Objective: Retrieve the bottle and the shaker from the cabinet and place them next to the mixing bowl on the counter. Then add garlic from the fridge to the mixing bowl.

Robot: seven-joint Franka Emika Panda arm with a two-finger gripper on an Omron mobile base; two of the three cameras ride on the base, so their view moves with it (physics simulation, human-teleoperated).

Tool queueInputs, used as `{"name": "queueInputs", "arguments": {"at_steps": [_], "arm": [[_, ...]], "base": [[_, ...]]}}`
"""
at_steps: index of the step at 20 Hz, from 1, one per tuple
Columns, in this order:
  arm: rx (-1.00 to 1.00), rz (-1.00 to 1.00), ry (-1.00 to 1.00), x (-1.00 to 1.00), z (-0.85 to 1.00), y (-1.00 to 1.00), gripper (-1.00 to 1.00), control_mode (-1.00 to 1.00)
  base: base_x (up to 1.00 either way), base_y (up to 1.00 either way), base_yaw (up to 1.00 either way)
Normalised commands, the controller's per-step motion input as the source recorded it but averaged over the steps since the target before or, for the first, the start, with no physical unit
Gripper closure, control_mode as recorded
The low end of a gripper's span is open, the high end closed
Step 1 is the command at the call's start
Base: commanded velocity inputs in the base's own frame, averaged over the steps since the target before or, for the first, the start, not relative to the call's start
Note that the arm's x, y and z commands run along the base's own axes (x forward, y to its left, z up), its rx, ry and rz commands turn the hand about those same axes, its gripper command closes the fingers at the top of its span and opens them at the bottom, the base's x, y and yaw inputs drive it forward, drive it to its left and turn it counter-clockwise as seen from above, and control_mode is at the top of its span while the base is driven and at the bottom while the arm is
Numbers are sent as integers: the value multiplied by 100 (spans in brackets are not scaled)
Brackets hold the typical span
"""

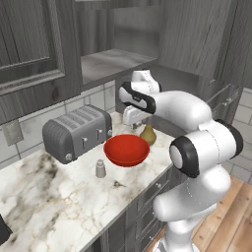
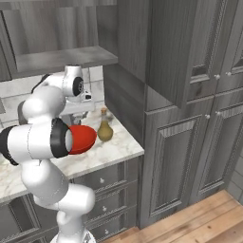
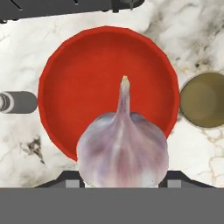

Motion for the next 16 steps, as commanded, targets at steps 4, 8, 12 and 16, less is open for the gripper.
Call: {"name": "queueInputs", "arguments": {"at_steps": [4, 8, 12, 16], "arm": [[0, 2, 0, 0, -30, 28, 100, -100], [0, 1, 0, 6, -29, 11, 100, -100], [0, 1, 0, 15, -39, 0, 100, -100], [0, 1, 0, 15, -41, 0, 100, -100]], "base": [[0, 0, 0], [0, 0, 0], [0, 0, 0], [0, 0, 0]]}}
